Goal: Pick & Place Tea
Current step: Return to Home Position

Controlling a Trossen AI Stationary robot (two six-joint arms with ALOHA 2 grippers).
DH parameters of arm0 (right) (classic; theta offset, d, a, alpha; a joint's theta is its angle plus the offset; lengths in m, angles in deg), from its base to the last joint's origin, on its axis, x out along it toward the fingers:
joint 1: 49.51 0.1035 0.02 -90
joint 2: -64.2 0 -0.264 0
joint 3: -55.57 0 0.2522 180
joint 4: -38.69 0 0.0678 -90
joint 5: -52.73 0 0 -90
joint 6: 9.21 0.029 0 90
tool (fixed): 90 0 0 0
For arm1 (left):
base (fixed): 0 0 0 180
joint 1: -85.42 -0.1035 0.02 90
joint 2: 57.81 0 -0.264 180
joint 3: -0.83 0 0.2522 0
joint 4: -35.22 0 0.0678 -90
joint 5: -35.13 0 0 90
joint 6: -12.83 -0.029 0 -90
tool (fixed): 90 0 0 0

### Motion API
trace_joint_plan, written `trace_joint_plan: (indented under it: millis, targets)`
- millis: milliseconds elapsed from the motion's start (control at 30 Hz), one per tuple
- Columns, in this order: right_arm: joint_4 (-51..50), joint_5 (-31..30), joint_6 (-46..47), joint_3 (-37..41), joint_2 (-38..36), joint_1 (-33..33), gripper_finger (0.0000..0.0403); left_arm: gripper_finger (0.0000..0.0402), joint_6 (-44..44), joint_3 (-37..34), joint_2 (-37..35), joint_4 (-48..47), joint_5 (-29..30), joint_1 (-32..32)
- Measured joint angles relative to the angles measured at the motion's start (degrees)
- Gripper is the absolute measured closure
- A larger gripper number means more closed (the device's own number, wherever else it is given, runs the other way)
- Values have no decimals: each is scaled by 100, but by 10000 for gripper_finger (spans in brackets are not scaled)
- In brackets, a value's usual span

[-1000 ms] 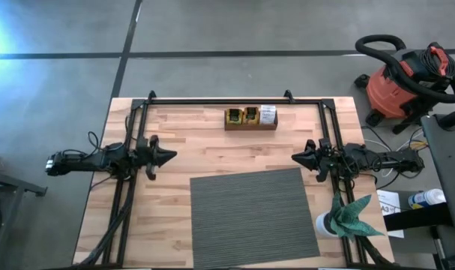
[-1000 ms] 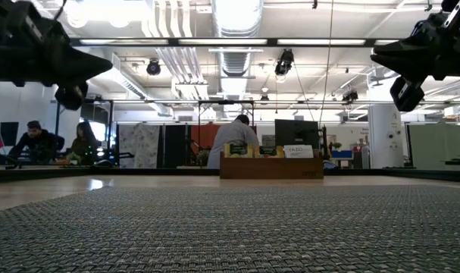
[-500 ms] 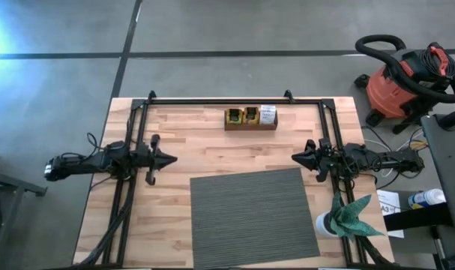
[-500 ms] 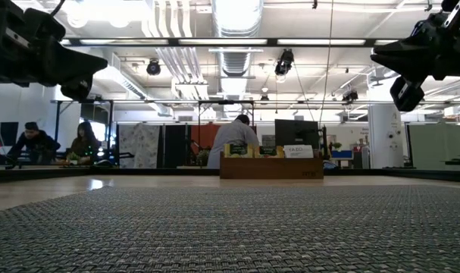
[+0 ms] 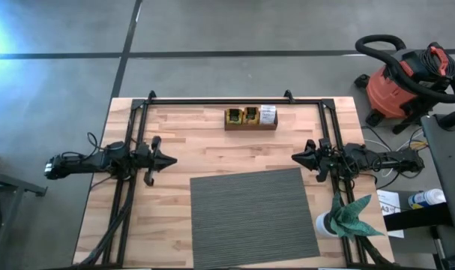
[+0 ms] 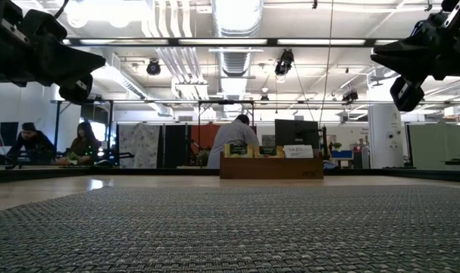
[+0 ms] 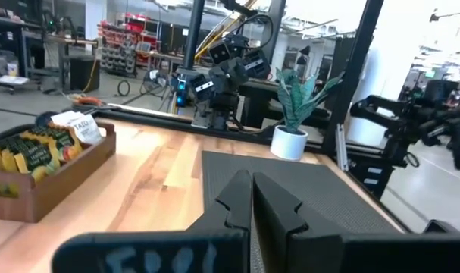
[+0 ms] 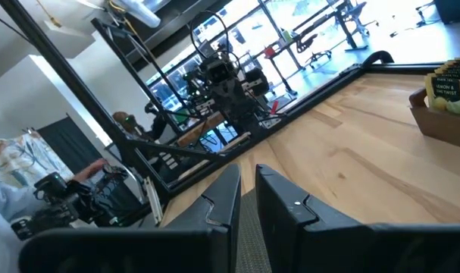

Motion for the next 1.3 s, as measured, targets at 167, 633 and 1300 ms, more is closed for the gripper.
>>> trace_joint_plan:
  millis: [167, 633, 1300]
  targets:
    - [1, -1, 0, 0, 0, 0, 360, 391, 71, 16, 24, 4, -3, 4]
    - [2, 0, 0, 0, 0, 0, 360, 391, 78, 22, 26, 32, 1, 4]
    - [74, 224, -1853, 0, -14, 0, 360, 391, 78, 26, 26, 50, 23, 4]
